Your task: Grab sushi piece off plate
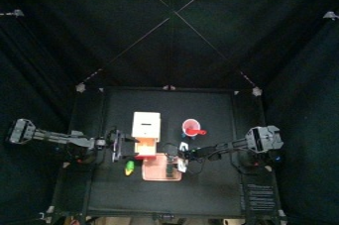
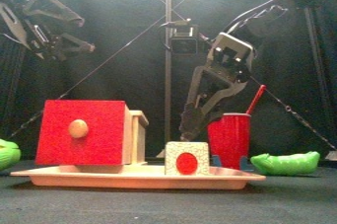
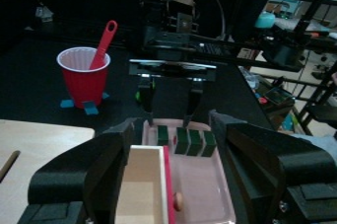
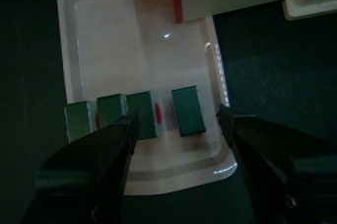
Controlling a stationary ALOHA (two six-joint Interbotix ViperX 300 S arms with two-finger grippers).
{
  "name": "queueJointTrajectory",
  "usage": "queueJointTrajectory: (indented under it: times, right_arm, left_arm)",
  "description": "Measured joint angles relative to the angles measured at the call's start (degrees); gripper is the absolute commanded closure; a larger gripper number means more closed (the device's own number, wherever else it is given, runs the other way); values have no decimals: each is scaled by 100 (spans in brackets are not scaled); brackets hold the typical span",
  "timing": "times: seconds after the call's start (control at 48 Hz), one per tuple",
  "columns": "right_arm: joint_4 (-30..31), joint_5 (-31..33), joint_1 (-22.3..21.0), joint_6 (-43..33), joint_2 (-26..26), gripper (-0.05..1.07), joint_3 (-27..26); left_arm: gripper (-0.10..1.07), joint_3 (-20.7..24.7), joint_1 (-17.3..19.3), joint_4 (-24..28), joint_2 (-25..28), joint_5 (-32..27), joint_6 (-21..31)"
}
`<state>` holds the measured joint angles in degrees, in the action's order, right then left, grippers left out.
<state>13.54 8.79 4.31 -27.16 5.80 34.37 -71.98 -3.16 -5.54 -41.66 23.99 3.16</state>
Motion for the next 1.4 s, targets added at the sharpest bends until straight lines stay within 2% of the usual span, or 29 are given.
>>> queueJointTrajectory:
  times: [0.375,0.688,1.229,1.396]
  right_arm:
    - [26,0,-18,-9,0,9,0]
    - [26,9,-26,-9,0,28,0]
    - [26,44,-114,-9,0,28,0]
    - [26,44,-123,-9,62,22,0]
  left_arm:
    - [2,-18,9,-44,-9,0,0]
    - [2,-26,0,-44,0,0,0]
    - [2,-44,0,-53,0,0,0]
    - [2,-44,0,-53,0,0,0]
